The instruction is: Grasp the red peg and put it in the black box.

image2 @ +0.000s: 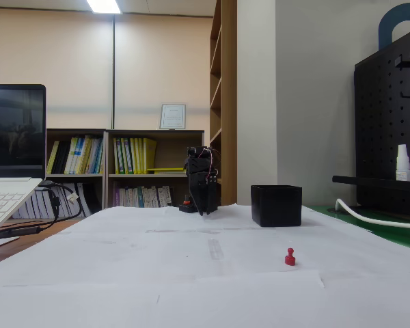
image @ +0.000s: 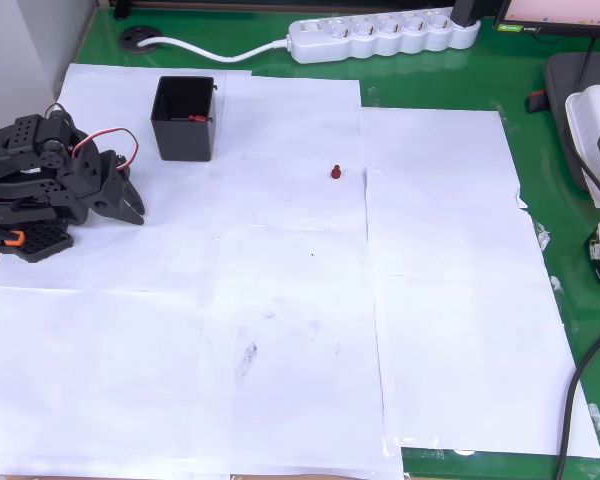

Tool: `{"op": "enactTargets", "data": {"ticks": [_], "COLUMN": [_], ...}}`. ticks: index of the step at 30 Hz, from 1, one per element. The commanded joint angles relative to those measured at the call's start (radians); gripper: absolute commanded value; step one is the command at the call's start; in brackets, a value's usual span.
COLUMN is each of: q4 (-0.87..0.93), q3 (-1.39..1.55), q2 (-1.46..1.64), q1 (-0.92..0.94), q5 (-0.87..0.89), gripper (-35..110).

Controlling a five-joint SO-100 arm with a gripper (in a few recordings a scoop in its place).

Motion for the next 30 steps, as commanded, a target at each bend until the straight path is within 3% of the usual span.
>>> {"op": "enactTargets", "data": {"ticks": [1,12,16,20,30], "q4": [0.075,0.077,0.041,-0.396,-0.916], "q3": [0.005,0.005,0.006,0.017,0.258], "q2": [-0.014,-0.014,-0.011,-0.005,0.557], "q1": [0.012,0.02,0.081,0.126,0.118], "q5": [0.003,-0.017,-0.198,0.086,0.081], "gripper": [0,0,0,0,0]}}
